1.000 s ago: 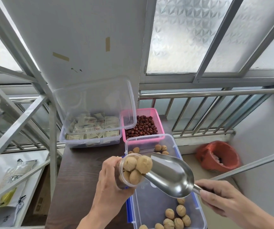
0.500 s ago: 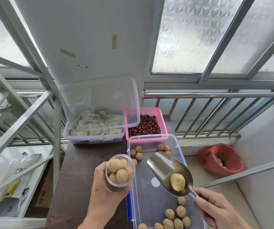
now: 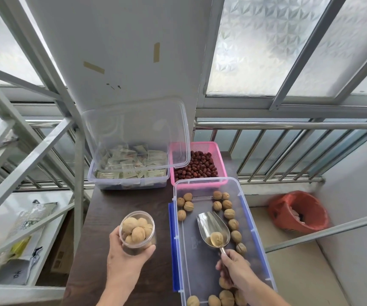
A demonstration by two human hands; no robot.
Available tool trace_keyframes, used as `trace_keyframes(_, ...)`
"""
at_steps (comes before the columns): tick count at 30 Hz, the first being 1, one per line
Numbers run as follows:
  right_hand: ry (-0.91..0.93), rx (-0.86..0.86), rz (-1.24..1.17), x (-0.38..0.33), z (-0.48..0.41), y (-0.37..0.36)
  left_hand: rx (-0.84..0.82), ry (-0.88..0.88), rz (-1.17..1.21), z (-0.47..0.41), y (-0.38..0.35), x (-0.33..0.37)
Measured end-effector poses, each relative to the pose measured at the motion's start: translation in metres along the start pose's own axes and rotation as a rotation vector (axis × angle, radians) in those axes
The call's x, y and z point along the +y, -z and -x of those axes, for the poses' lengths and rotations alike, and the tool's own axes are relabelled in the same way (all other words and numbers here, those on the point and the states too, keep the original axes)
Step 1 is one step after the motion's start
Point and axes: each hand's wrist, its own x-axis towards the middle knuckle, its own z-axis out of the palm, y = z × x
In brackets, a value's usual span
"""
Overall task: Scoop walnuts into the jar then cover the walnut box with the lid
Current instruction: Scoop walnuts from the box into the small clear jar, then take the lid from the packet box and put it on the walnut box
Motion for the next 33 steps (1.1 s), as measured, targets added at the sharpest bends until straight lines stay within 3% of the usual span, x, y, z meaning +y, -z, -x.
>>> trace_keyframes(8, -0.049, 0.052, 0.088, -0.013, -0.017, -0.024, 0.003, 0.077, -0.016, -0.013, -0.007, -0.028)
trace_keyframes(14, -0.112, 0.051, -0.032, -0.019, -0.022, -0.033, -0.031, 0.064, -0.036, -0.016, -0.011, -0.03)
trace_keyframes(21, -0.035, 0.102, 0.037, -0.005, -0.017, -0.024, -0.083, 0.049, -0.072, -0.019, -0.011, -0.027)
trace_keyframes(26, -0.034, 0.154, 0.309, -0.014, -0.002, -0.023, -0.148, 0.084, -0.096, -0.016, -0.003, -0.022)
trace_keyframes(29, 0.085, 0.32, 0.479, -0.035, 0.015, -0.019, -0.183, 0.131, -0.129, -0.012, 0.009, -0.025)
trace_keyframes(33, 0.371, 0.4, 0.456, -0.095, 0.012, -0.016, -0.224, 0.222, -0.136, -0.012, 0.036, -0.037)
